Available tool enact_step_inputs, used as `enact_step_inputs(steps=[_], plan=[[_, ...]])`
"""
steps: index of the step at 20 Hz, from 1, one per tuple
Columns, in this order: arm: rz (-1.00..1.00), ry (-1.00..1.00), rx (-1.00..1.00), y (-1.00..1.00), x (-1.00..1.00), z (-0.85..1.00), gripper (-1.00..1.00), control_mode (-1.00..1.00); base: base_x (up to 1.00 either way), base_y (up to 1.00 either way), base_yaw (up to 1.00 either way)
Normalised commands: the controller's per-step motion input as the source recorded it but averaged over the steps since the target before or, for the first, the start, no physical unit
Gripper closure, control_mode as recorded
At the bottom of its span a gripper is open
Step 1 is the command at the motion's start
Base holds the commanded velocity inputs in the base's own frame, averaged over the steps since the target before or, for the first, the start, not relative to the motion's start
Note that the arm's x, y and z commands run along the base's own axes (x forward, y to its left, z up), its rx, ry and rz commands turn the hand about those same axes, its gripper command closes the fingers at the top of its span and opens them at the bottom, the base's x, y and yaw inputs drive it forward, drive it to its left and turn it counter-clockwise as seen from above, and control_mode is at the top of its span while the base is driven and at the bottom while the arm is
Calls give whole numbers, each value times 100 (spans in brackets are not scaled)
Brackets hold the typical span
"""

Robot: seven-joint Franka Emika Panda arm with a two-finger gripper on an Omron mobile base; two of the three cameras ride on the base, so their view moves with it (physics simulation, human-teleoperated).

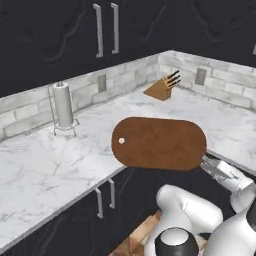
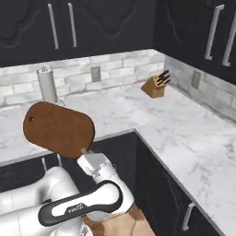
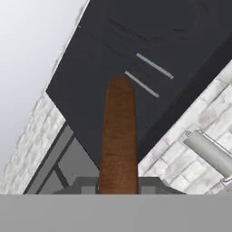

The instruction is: Move the cutting board and knife to the sink. Then move spray from the cabinet to the counter.

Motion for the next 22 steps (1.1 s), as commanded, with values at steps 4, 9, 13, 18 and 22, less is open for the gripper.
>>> enact_step_inputs(steps=[4, 9, 13, 18, 22], plan=[[0, 0, 0, 0, 0, 0, 100, 100, -44, 7, 83], [0, 0, 0, 0, 0, 0, 100, 100, -27, 42, 78], [0, 0, 0, 0, 0, 0, 100, 100, 0, 91, 59], [0, 0, 0, 0, 0, 0, 100, 100, 14, 100, 46], [0, 0, 0, 0, 0, 0, 100, 100, 38, 100, 27]])
